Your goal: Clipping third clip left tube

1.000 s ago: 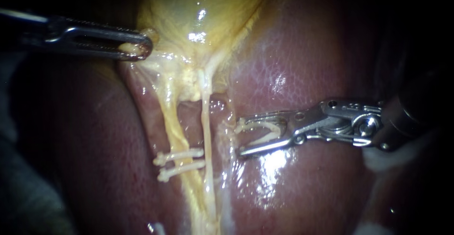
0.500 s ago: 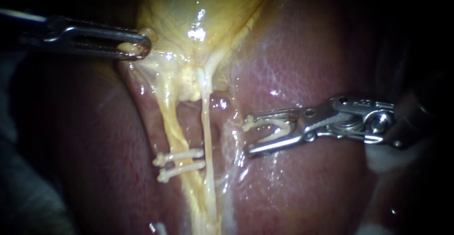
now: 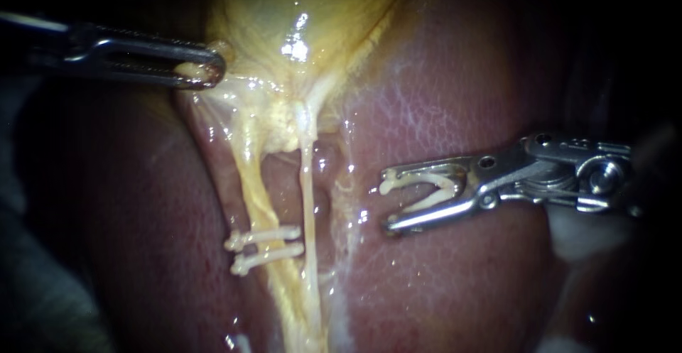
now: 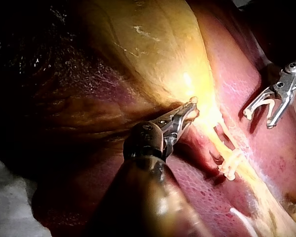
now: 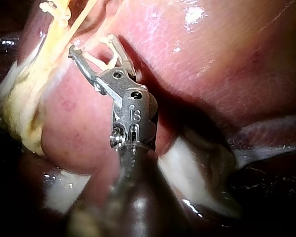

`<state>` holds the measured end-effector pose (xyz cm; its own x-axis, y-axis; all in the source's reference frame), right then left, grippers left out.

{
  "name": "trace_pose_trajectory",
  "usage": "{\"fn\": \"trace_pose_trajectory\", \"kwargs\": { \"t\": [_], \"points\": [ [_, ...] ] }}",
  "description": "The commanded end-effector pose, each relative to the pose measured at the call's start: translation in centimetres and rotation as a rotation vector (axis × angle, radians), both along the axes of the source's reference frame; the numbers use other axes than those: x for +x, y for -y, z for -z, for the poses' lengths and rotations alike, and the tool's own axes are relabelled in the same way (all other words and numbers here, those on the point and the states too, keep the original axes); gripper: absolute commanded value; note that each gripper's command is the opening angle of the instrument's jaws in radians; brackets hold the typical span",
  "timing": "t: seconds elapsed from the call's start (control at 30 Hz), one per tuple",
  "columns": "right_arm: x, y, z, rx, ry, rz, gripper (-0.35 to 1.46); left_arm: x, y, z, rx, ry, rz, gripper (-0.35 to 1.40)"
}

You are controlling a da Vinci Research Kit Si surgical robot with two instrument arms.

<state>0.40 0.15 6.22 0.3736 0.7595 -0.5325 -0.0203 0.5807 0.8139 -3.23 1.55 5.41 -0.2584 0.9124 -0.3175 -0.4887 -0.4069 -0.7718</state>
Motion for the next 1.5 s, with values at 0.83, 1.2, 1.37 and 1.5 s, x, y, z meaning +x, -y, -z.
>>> {"fn": "trace_pose_trajectory", "kwargs": {
  "t": [0.83, 1.2, 1.37, 1.5],
  "points": [
    [0.82, 0.11, 0.23, 0.012, -0.007, 0.003, 0.5, 0.01, -0.01, -0.01, 0.0, 0.0, -0.001, -0.35],
    [1.02, 0.04, 0.12, 0.01, 0.0, -0.008, 0.5, 0.0, -0.01, -0.02, 0.0, 0.0, -0.001, -0.35],
    [1.06, -0.01, 0.0, 0.011, 0.005, -0.013, 0.5, 0.0, -0.01, -0.02, 0.0, 0.0, 0.0, -0.35],
    [1.08, -0.02, -0.18, 0.021, 0.011, -0.016, 0.5, 0.0, -0.01, -0.02, 0.0, 0.0, 0.0, -0.35]
  ]
}}
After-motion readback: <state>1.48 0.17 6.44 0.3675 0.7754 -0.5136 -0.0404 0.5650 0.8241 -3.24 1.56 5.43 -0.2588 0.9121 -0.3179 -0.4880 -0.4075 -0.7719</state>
